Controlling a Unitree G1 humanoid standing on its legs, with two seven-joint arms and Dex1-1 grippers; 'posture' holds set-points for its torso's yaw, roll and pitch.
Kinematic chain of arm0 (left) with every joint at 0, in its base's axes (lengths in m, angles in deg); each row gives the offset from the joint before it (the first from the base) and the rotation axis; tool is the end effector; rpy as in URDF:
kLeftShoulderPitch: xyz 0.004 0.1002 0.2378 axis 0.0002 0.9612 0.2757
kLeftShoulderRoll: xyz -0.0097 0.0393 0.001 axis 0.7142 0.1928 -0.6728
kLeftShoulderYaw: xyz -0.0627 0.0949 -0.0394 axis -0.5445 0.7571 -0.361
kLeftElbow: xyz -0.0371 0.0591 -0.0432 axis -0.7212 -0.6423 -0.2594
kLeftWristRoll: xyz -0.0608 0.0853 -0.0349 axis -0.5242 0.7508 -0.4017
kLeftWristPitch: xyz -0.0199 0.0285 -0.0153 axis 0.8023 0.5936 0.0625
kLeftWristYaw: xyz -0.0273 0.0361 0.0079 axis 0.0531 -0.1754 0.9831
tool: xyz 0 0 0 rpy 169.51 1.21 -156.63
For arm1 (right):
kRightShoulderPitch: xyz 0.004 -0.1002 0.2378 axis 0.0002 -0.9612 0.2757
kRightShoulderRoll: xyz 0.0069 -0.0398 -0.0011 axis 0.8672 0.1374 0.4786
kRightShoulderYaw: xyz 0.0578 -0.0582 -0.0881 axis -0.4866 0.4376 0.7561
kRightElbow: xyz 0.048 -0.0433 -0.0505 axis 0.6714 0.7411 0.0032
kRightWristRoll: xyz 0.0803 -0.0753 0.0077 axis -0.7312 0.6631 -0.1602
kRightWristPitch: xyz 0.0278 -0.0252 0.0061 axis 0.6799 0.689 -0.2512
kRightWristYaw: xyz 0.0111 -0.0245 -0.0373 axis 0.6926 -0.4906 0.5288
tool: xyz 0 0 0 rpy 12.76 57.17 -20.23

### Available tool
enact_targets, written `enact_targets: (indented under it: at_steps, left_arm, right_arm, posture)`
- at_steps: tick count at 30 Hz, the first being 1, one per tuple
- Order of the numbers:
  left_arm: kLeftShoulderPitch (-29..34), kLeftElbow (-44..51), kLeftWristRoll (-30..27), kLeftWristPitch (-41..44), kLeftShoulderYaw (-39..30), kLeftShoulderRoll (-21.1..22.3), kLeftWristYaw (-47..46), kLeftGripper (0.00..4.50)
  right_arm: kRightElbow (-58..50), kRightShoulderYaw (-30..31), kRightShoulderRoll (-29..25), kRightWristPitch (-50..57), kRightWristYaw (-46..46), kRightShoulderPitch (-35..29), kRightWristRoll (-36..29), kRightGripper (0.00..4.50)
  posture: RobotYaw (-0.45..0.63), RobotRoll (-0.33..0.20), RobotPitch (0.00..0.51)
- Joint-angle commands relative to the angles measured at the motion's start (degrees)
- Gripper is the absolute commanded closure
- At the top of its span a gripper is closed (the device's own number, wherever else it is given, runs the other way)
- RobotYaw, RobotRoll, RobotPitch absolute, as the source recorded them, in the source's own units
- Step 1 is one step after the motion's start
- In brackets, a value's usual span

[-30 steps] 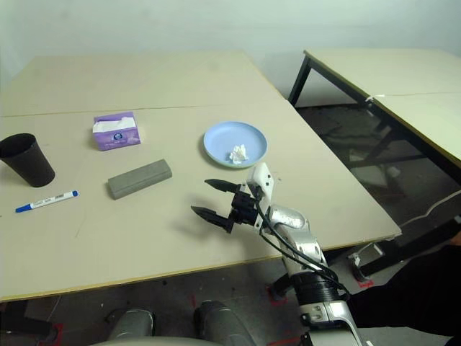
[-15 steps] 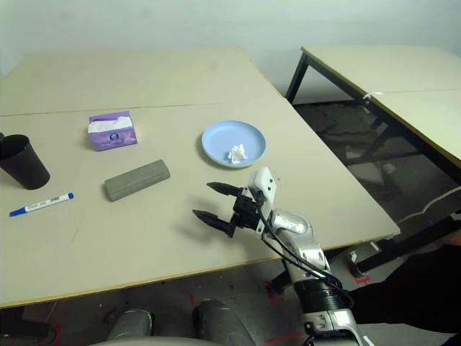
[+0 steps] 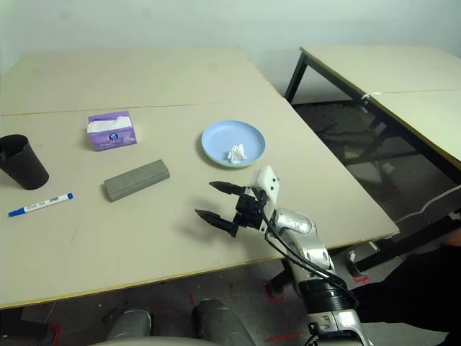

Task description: Organize and tidy the items on the table.

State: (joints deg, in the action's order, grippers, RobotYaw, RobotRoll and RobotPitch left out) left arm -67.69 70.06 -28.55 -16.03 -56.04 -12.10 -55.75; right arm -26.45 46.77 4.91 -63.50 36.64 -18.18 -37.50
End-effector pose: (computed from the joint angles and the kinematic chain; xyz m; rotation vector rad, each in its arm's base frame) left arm 0.2471 0.3776 0.1763 0.1850 -0.0445 0.1985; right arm 0.2563 -0.2139 0.0664 -0.0418 -0.0220 1.1558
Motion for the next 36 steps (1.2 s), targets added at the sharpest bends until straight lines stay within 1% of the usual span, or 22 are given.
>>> enact_targets:
  at_steps: [1, 3, 5, 7, 12, 13, 15, 16, 18, 20, 23, 25, 27, 29, 32, 34, 36]
  left_arm:
    - [1.37, 3.06, -1.5, 1.85, -1.25, -1.49, -1.52, 4.25]
    - [2.34, 4.59, -1.77, 2.78, -1.42, -1.83, -1.98, 4.25]
    - [3.06, 5.57, -2.13, 3.34, -1.6, -1.86, -2.35, 3.49]
    - [3.44, 6.25, -2.69, 3.86, -2.06, -1.85, -2.93, 2.9]
    - [4.12, 7.0, -3.5, 4.65, -3.03, -1.4, -2.94, 1.16]
    - [4.21, 7.04, -3.58, 4.72, -3.09, -1.33, -2.97, 0.88]
    - [4.17, 6.87, -3.68, 4.71, -3.07, -1.15, -3.0, 0.13]
    - [4.12, 6.98, -3.72, 4.38, -3.03, -0.88, -2.7, 0.03]
    - [3.4, 7.49, -4.45, 3.43, -3.13, -0.22, -1.36, 0.03]
    - [1.71, 8.65, -6.48, 1.92, -3.17, 0.89, 2.05, 0.03]
    - [-0.18, 12.33, -9.95, 0.36, -1.97, 3.2, 9.7, 0.03]
    - [-0.63, 16.32, -11.95, -0.38, 0.2, 4.93, 16.07, 0.03]
    - [0.2, 20.49, -12.31, -1.07, 4.13, 7.48, 22.92, 0.03]
    - [2.65, 24.42, -11.24, -1.95, 9.15, 10.97, 30.31, 0.03]
    - [8.61, 28.38, -7.25, -5.11, 16.34, 17.49, 40.84, 0.03]
    - [12.0, 27.69, -3.51, -7.22, 19.52, 21.63, 45.06, 0.03]
    - [15.01, 24.32, 0.62, -9.08, 21.87, 25.51, 48.17, 0.03]
  right_arm:
    - [0.18, 0.33, -0.72, 0.04, 0.46, 0.07, 0.44, 0.0]
    - [-0.17, 0.37, -0.65, 0.12, 0.29, -0.11, 0.42, 0.0]
    - [-0.38, 0.45, -0.62, 0.17, 0.24, -0.25, 0.38, 0.0]
    - [-0.27, 0.52, -0.6, 0.07, 0.32, -0.3, 0.41, 0.0]
    - [0.63, 0.68, -0.34, -0.24, 0.4, 0.36, 0.62, 0.0]
    - [0.75, 0.7, -0.27, -0.26, 0.41, 0.51, 0.63, 0.0]
    - [1.04, 0.75, -0.13, -0.3, 0.42, 0.8, 0.7, 0.0]
    - [1.25, 0.77, -0.04, -0.39, 0.48, 0.97, 0.73, 0.0]
    - [1.63, 0.74, 0.09, -0.51, 0.59, 1.3, 0.75, 0.0]
    - [2.05, 0.48, 0.33, -0.6, 0.76, 1.94, 0.42, 0.0]
    - [2.8, 0.01, 0.83, -0.78, 0.86, 3.12, -0.08, 0.0]
    - [3.4, -0.11, 1.14, -0.87, 0.88, 3.9, -0.1, 0.0]
    - [3.96, -0.04, 1.39, -0.99, 0.9, 4.46, 0.0, 0.0]
    - [4.48, 0.13, 1.67, -1.25, 0.95, 4.83, 0.14, 0.0]
    - [4.67, 0.36, 2.15, -1.58, 1.02, 4.8, 0.29, 0.0]
    - [4.7, 0.44, 2.39, -1.77, 1.06, 4.62, 0.37, 0.0]
    - [4.59, 0.56, 2.56, -1.99, 1.02, 4.29, 0.44, 0.0]
  posture:
    - [-0.02, 0.0, 0.061]
    - [-0.01, 0.0, 0.059]
    - [-0.01, 0.0, 0.059]
    - [-0.01, 0.0, 0.059]
    - [-0.01, 0.0, 0.055]
    - [-0.01, 0.0, 0.055]
    - [0.0, 0.0, 0.057]
    - [0.0, 0.0, 0.059]
    - [0.01, 0.0, 0.059]
    - [0.01, 0.0, 0.06]
    - [0.02, 0.0, 0.061]
    - [0.02, 0.0, 0.061]
    - [0.02, 0.0, 0.061]
    - [0.02, 0.0, 0.062]
    - [0.02, 0.0, 0.065]
    - [0.01, 0.0, 0.068]
    - [0.0, 0.0, 0.071]
